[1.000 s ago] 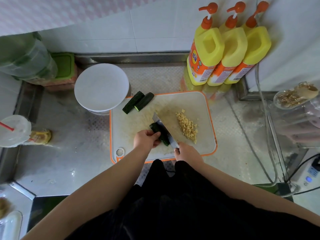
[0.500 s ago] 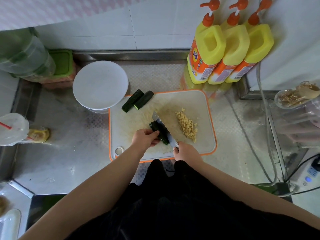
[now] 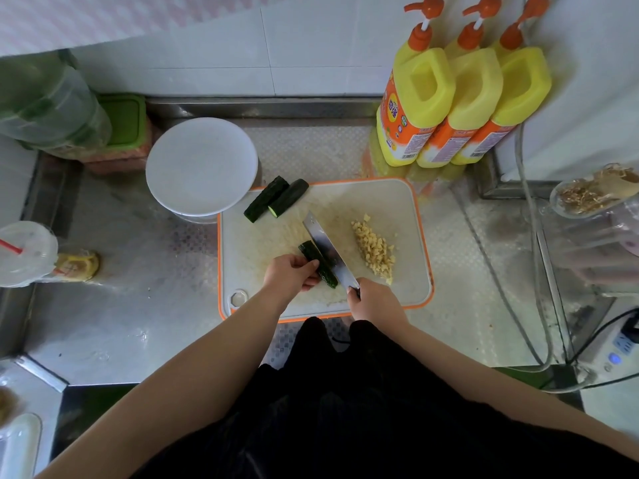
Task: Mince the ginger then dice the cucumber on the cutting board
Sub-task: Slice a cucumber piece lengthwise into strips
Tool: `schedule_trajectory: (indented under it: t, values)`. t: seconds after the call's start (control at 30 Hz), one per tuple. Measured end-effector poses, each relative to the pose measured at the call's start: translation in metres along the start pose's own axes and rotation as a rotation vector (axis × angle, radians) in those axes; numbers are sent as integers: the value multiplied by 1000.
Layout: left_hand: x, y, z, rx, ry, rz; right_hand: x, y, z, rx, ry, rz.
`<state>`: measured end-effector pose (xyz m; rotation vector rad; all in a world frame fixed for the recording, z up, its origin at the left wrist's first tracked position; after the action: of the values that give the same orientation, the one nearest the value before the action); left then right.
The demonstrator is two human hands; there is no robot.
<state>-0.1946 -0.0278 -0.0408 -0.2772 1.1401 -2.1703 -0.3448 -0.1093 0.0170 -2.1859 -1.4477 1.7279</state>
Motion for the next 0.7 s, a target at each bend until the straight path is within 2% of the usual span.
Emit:
schedule_trajectory:
  t: [0.47,0.7]
  values:
    - [-2,2,3,43,74,-17,-4,8,-9,35,-110,-48]
    - [-2,3,5,23,48,-43,-8,18,-20,49,-123,-124]
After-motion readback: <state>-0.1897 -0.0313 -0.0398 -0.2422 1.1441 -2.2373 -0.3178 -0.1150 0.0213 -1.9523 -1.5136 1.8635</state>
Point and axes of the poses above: each hand's wrist, its own y-axis towards the middle knuckle, its own x-axis out of the palm, z = x × y, the point moved 1 cm from there along y, towards the middle knuckle, and after that the axes turned 7 degrees about -x, right-handed, at the moved point
